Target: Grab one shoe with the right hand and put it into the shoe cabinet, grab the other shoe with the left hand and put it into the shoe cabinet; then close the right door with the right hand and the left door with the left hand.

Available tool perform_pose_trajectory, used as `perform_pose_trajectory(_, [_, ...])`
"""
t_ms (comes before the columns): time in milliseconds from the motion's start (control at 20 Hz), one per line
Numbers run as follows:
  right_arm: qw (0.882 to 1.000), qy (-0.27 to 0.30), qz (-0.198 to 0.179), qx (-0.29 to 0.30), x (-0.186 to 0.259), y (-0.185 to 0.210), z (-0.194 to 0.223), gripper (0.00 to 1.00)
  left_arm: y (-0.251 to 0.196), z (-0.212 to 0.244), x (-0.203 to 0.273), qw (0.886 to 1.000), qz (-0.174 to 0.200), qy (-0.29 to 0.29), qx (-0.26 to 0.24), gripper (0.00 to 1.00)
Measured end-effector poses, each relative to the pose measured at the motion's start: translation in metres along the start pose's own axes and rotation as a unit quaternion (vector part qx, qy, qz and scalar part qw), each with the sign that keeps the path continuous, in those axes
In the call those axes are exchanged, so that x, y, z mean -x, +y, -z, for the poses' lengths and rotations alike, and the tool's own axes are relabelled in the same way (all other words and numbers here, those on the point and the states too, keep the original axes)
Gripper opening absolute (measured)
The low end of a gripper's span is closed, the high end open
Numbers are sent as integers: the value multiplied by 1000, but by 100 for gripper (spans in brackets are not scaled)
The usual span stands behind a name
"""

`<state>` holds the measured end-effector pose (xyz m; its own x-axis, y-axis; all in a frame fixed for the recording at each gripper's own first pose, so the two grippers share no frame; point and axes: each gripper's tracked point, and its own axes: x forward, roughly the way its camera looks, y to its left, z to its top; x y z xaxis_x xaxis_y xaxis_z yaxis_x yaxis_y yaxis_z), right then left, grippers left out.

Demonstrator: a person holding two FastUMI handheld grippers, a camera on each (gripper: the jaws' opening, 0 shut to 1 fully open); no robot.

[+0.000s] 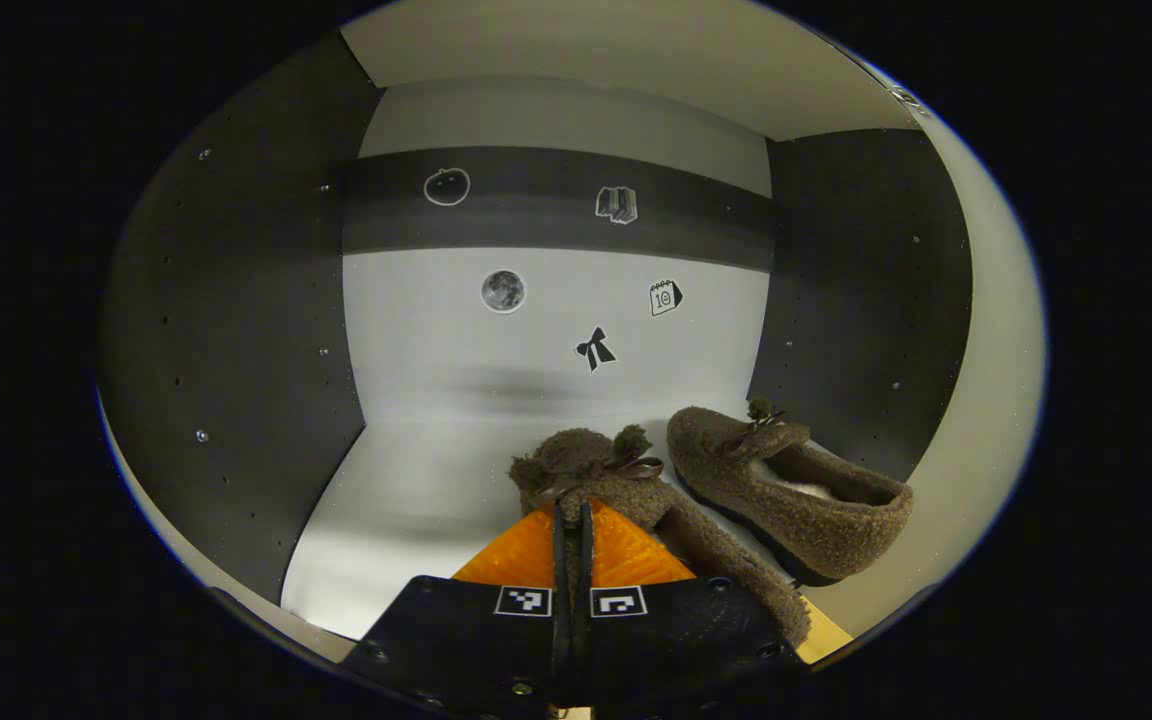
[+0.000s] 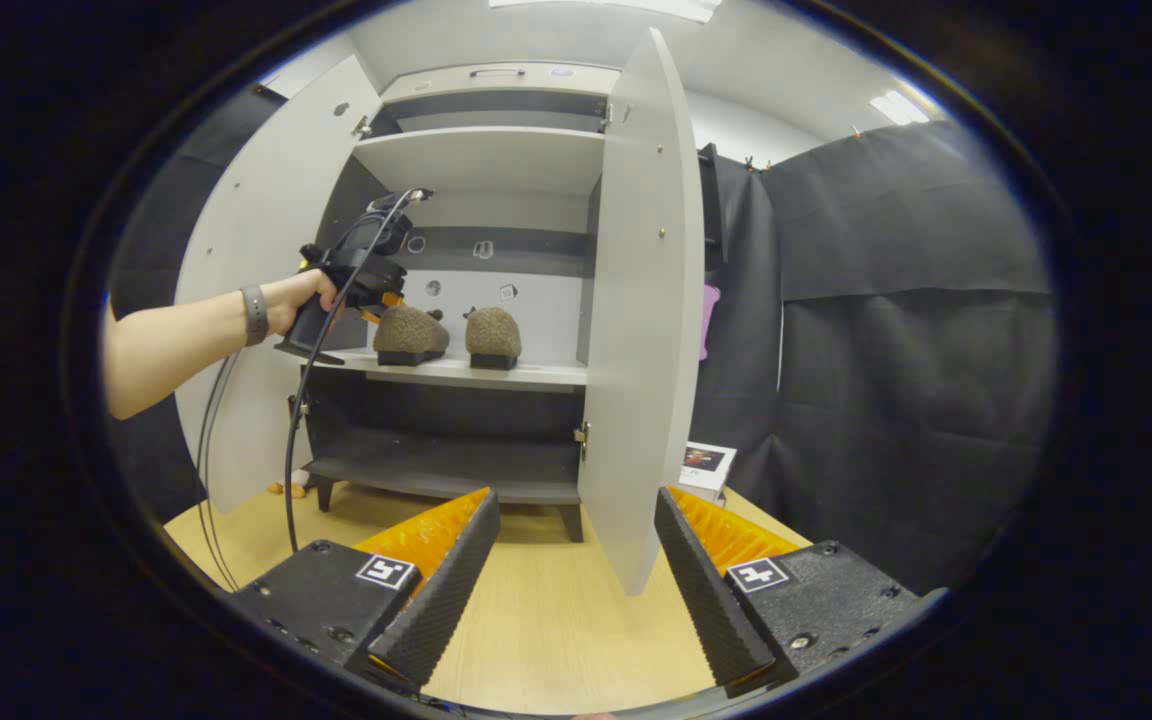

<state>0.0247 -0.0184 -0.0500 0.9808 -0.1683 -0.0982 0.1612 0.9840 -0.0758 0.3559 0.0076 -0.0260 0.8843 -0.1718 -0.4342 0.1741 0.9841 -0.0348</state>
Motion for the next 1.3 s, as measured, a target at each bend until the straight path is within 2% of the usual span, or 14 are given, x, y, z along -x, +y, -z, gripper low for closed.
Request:
perform_pose_trajectory(150, [1000,0,1,-1,0,0,1,98,4,0,2,1000,-8,1,-4,4])
perform_pose_trajectory(250, [1000,-1,0,0,-1,0,0,99,7,-1,5,1000,-15,2,-5,17])
perform_pose_trajectory(300, [1000,-2,-1,0,-2,0,-1,99,8,-2,10,1000,-18,3,-4,19])
perform_pose_trajectory(400, [1000,-2,-3,-2,0,1,0,99,12,-2,12,1000,-24,-1,-4,45])
perform_pose_trajectory(500, [1000,-1,-4,-4,1,0,1,100,17,-5,18,999,-40,-10,-9,46])
perform_pose_trajectory(600, [1000,-1,-5,-7,2,-1,1,100,25,-12,32,997,-66,-31,-23,72])
perform_pose_trajectory(700, [1000,0,-6,-9,2,-2,2,100,27,-17,45,994,-83,-54,-41,87])
perform_pose_trajectory(750, [1000,2,-7,-10,3,-2,3,100,27,-17,51,993,-86,-62,-45,86])
perform_pose_trajectory(850, [1000,3,-9,-11,4,-2,4,99,28,-17,64,992,-95,-75,-45,97])
perform_pose_trajectory(950, [1000,3,-10,-11,6,-4,4,99,24,-17,81,990,-96,-92,-35,96])
perform_pose_trajectory(1300, [1000,-8,2,-25,10,-18,-4,99,-15,8,161,987,-55,-149,21,96])
